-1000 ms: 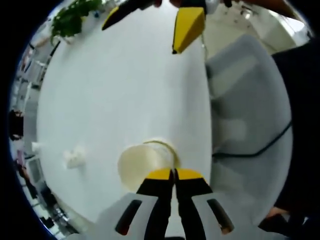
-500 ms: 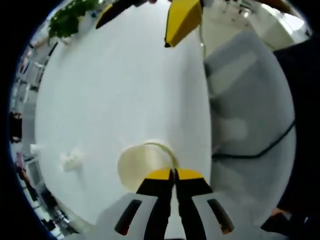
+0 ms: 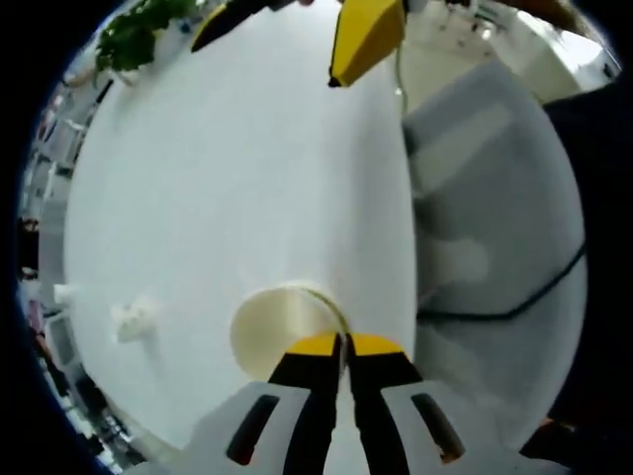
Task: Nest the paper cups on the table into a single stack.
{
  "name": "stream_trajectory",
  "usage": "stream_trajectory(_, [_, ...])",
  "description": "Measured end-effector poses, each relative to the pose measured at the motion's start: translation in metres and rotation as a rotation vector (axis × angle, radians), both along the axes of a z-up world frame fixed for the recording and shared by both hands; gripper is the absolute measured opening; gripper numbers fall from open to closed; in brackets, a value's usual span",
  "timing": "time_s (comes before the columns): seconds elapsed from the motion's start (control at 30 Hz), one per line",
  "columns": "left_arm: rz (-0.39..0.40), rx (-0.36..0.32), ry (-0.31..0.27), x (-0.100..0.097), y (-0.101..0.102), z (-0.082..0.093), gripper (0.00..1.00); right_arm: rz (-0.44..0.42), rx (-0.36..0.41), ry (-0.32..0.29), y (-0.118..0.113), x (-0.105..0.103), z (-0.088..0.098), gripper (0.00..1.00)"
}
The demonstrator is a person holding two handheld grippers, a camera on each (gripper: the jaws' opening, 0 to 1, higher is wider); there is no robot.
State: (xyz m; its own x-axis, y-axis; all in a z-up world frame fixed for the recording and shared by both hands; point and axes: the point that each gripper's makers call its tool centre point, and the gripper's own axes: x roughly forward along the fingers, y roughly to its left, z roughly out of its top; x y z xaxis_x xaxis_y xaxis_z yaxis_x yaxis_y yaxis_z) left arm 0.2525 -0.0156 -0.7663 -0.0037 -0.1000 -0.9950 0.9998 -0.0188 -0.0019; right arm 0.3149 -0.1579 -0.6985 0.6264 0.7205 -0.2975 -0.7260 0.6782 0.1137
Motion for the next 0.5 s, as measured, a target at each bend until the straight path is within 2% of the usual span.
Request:
stream_trajectory(0.13, [0.021,-0.018,0.008,0.0000,-0.0005,0.0016,0.05,-0.002,0.000,0.000,-0.0007,0.0014,-0.0002,1.00])
stream_trajectory(0.23, [0.017,-0.039,0.000,0.0016,-0.0018,0.0034,0.16,-0.002,0.001,-0.001,0.0004,0.0018,0.0011,1.00])
stream_trajectory(0.33, [0.030,-0.069,0.006,0.0020,-0.0044,0.0068,0.21,-0.002,0.000,-0.002,0.0010,0.0025,0.0014,1.00])
stream_trajectory(0.5, [0.053,-0.103,0.005,0.0031,-0.0037,0.0098,0.25,-0.003,0.000,-0.002,0.0014,0.0030,0.0015,1.00])
